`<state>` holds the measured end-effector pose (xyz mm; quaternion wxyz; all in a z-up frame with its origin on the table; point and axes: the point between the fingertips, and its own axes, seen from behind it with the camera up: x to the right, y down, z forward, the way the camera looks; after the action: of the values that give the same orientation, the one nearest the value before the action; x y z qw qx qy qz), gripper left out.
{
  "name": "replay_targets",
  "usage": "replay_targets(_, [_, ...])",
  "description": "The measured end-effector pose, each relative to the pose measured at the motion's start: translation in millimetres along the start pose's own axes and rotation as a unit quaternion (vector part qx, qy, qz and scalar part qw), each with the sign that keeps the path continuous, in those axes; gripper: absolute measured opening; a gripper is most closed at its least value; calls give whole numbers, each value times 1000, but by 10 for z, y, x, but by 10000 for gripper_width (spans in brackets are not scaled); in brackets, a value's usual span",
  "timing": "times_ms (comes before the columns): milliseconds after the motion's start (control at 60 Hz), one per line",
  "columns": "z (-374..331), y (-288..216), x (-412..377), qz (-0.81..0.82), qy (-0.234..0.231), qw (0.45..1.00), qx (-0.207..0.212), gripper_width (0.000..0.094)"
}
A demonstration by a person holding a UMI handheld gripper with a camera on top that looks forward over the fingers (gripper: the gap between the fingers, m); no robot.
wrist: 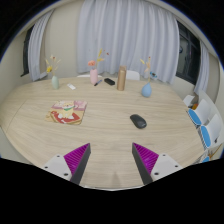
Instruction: Arrange mouse
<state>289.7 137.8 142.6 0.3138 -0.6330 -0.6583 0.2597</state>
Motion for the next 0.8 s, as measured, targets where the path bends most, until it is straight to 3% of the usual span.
replay_targets(550, [331, 423, 1224, 2, 28, 1000, 7, 855])
replay_targets(800, [760, 353, 1592, 8, 32, 999, 23, 857])
